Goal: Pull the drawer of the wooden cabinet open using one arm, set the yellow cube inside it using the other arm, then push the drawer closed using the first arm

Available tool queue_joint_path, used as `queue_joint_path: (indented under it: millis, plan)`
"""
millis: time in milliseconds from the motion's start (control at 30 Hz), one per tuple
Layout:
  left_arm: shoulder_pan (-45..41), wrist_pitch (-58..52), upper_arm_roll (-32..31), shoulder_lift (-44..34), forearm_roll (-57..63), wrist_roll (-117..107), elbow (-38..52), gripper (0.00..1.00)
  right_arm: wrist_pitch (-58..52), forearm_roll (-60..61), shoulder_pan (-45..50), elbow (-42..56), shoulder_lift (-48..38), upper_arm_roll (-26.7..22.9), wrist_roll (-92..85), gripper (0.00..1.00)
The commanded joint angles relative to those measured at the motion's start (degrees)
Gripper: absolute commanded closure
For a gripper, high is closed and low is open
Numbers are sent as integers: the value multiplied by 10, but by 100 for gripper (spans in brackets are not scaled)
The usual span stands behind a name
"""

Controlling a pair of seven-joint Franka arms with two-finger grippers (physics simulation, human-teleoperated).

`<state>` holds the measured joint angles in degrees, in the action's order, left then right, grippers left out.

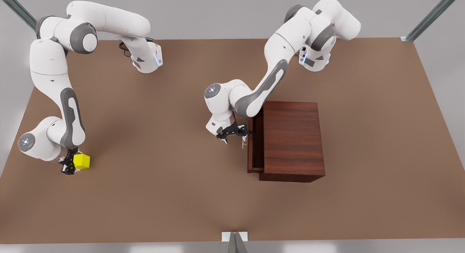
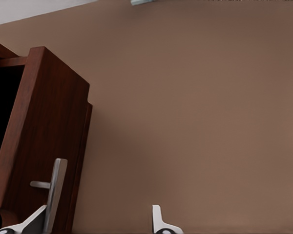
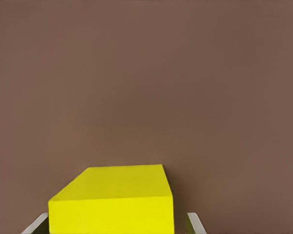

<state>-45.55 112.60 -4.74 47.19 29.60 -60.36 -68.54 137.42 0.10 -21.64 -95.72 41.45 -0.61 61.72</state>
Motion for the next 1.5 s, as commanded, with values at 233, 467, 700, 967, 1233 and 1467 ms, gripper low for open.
queue_joint_path:
  millis: [233, 467, 700, 967, 1233, 1467]
  plan:
    - [-12, 18, 0, -1, 3, -27, 1, 0, 26, -7, -9, -2, 2, 14, -4, 2]
    - [-21, 24, 0, -2, 1, -31, 2, 0, 25, -17, -19, -3, 5, 14, -4, 2]
    - [-37, -99, -41, -27, -8, -26, 42, 0, 18, -17, -20, -3, 3, 14, -2, 13]
    - [341, -316, -48, -220, -207, 508, 33, 0, 18, -17, -19, -1, -3, 15, 7, 34]
    - [467, -170, -40, -420, -275, 597, -244, 0, -87, -10, 34, 26, -55, 43, 96, 38]
    - [470, -165, -40, -417, -273, 597, -247, 0, -256, -7, 141, 164, -61, 44, 270, 38]
